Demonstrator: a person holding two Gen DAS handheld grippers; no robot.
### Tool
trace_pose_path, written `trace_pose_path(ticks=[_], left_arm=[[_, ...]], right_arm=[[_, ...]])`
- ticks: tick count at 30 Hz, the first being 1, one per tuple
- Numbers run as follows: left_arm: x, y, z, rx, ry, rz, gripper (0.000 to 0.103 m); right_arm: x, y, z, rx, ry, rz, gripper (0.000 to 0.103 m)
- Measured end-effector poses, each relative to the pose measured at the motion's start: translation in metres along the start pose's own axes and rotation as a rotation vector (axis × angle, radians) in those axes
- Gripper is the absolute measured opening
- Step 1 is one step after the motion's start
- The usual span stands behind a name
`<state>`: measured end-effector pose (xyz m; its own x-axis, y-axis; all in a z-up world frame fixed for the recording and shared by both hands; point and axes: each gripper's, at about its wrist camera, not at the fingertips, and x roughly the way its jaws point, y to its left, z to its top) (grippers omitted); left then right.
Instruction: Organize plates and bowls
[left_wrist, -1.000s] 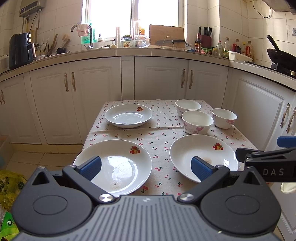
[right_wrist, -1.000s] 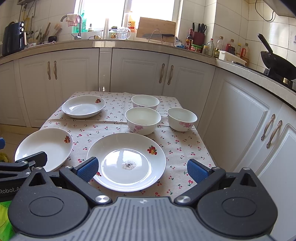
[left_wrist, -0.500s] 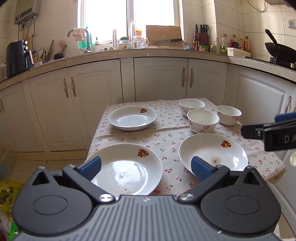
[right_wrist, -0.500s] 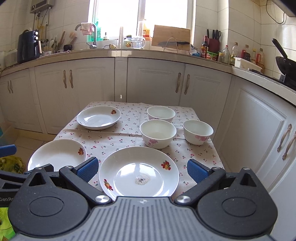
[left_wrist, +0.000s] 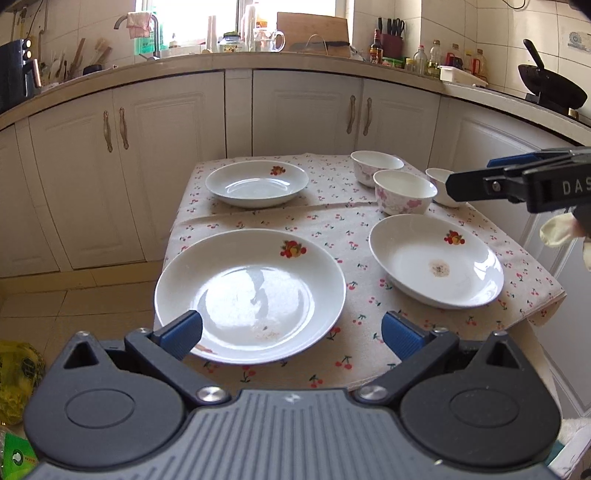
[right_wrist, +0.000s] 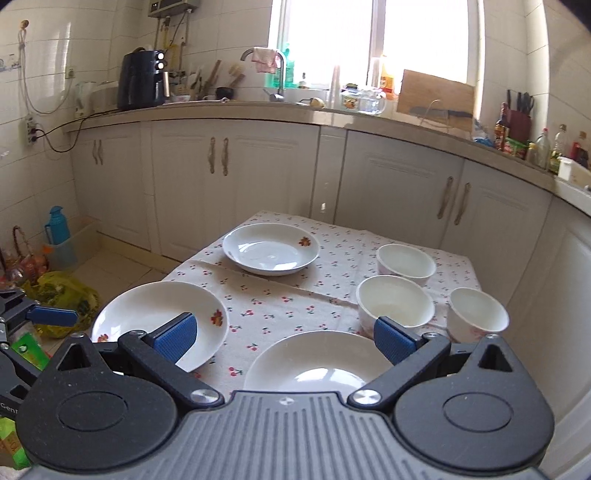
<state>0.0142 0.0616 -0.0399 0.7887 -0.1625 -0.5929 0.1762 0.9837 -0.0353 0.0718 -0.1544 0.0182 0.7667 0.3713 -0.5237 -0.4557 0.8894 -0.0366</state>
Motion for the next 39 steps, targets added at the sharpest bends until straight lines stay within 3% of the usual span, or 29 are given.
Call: trace_pose_path(ticks=[7, 21, 31, 39], left_arm=[[0.019, 0.033, -0.026, 0.008, 0.065, 0.034, 0.102], [0.065, 0.059, -0.033, 0.056, 0.112, -0.069, 0.102], [0.072, 0.065, -0.029, 0.092, 0.101, -0.109, 0.103], [0.072, 0.072, -0.025, 0.124, 0.115, -0.141, 0.102]], right_arm=[[0.044, 0.006, 0.001, 0.021, 0.098, 0.141, 0.103], [0.102, 0.027, 0.004, -0.052, 0.215, 0.198, 0.103], [0.134, 0.029, 0.010, -0.080, 0.253, 0.253, 0.103], [0.166, 0.035, 0.016, -0.116, 0.307, 0.346, 0.103]])
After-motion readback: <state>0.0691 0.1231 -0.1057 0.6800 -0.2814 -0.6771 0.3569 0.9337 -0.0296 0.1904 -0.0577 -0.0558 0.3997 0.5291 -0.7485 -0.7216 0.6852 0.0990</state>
